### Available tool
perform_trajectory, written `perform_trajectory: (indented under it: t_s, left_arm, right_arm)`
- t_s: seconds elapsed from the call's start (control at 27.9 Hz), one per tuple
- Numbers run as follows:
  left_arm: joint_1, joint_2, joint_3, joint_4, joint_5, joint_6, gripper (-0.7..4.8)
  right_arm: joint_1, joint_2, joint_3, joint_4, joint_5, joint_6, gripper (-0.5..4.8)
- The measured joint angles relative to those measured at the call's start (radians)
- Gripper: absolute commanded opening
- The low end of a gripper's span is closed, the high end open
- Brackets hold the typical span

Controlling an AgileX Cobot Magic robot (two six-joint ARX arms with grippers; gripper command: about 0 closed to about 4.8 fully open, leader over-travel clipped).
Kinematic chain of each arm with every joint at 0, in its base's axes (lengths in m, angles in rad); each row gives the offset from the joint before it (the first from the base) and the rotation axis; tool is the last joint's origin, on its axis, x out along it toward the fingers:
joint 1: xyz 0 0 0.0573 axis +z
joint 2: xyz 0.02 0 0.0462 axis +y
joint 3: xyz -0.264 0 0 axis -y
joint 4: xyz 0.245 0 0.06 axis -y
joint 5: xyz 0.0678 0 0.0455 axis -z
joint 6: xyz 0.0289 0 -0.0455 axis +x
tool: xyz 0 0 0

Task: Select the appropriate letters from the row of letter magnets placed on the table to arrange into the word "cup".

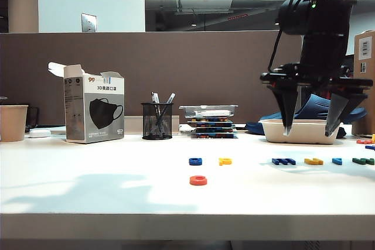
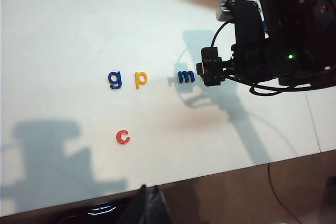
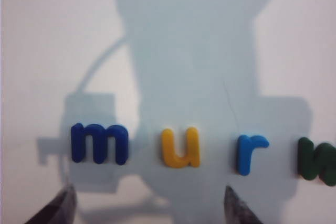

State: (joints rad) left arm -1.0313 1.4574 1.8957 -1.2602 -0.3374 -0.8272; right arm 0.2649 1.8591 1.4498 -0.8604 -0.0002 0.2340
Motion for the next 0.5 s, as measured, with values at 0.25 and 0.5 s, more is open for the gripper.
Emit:
perform_trajectory:
  t_s: [0.25, 0.5]
  left_arm:
    - [0.000, 0.000, 0.000, 0.000, 0.000, 0.000, -0.05]
    - [0.000, 0.000, 0.000, 0.000, 0.000, 0.000, -0.05]
  right_arm:
    - [0.000, 0.051, -0.002, 0.016, 0.000, -0.002, 3.54]
    - [-0.001, 0.057, -0.001, 0.048, 0.000, -0.035, 2.95]
